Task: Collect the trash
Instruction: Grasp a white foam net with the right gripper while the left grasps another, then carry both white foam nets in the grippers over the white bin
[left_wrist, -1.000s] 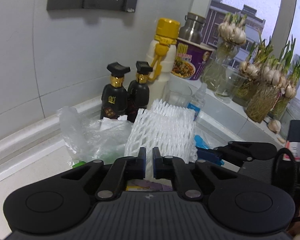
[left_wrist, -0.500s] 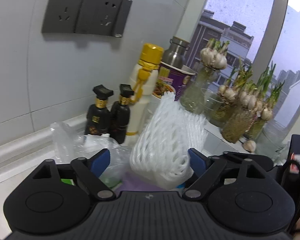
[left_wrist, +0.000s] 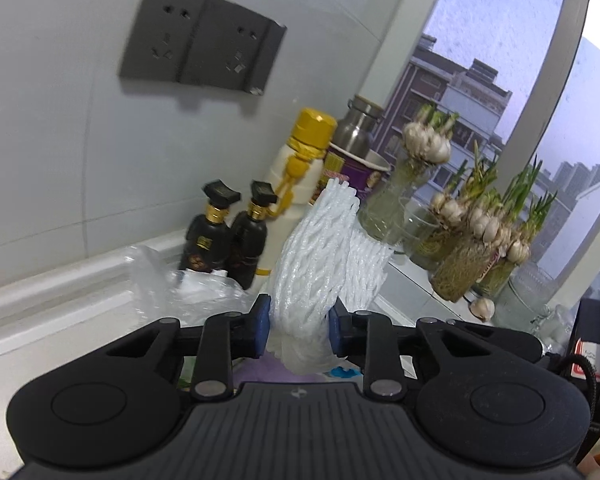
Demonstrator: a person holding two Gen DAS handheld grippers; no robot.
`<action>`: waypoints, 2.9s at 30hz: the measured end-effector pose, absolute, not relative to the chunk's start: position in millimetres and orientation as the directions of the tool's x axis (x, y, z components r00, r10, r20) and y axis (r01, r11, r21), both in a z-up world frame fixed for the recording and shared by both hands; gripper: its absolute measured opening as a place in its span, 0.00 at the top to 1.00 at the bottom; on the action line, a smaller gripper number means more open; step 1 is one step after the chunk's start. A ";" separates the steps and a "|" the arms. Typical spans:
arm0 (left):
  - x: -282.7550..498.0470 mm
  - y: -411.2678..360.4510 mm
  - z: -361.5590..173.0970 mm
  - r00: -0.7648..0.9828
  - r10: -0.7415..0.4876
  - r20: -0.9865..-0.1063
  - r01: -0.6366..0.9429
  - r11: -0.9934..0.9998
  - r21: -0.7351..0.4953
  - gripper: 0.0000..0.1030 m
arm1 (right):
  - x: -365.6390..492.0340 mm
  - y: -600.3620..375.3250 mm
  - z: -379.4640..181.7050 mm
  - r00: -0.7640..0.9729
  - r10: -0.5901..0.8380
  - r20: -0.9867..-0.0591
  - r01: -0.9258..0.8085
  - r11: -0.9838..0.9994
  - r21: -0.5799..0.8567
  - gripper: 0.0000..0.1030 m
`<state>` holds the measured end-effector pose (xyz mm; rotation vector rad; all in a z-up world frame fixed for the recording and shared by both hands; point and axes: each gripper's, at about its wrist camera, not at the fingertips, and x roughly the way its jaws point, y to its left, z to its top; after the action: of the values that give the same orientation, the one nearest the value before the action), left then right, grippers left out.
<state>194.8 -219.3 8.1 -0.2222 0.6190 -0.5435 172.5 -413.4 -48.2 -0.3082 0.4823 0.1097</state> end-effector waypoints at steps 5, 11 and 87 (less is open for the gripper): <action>186.0 -198.4 18.0 0.694 -0.532 -0.485 0.398 0.845 -0.356 0.75 | 162.7 -404.4 -44.1 0.881 0.027 -0.472 -0.178 0.944 -0.278 0.77; 170.5 -175.2 22.1 0.699 -0.521 -0.489 0.389 0.851 -0.352 0.76 | 148.8 -392.4 -40.6 0.878 0.024 -0.478 -0.176 0.945 -0.275 0.77; 71.6 152.0 -240.8 0.474 -0.155 -0.867 -0.432 0.817 -0.382 0.72 | 142.8 -7.5 -240.7 0.261 0.335 -0.905 -0.631 0.769 0.102 0.74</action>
<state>71.6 152.0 -240.8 -0.6211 1.0818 0.1832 142.8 -7.5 -240.7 -0.3059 1.1306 0.6678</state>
